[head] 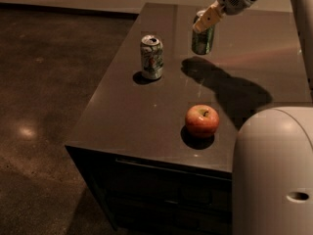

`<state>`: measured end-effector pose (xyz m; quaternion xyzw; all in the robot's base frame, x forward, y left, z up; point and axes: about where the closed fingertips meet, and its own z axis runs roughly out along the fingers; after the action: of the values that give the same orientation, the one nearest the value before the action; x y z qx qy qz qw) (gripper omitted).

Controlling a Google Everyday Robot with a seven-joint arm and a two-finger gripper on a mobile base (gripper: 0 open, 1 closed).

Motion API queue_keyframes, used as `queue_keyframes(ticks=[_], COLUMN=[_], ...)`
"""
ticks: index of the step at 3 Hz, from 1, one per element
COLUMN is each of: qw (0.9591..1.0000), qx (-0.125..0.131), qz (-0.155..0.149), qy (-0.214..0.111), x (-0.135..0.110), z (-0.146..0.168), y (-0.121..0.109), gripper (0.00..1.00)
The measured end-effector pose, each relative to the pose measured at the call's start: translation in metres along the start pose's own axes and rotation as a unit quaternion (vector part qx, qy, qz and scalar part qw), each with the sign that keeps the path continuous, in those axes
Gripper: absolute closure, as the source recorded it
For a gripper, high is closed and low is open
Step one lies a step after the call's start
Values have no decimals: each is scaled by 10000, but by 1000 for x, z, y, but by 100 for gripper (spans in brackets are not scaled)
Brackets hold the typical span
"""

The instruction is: Move green can near 7up can

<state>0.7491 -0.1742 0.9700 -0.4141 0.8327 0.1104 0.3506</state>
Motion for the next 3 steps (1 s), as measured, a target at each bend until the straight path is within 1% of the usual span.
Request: queue_keyframes(ticks=[1, 2, 3], qw=[9977, 9919, 9842], qx=[-410, -858, -1244], qz=[-540, -921, -1240], qy=[-90, -172, -236], x=[-8, -10, -12], z=[-4, 1, 12], y=[32, 65, 96], gripper=[100, 100, 100])
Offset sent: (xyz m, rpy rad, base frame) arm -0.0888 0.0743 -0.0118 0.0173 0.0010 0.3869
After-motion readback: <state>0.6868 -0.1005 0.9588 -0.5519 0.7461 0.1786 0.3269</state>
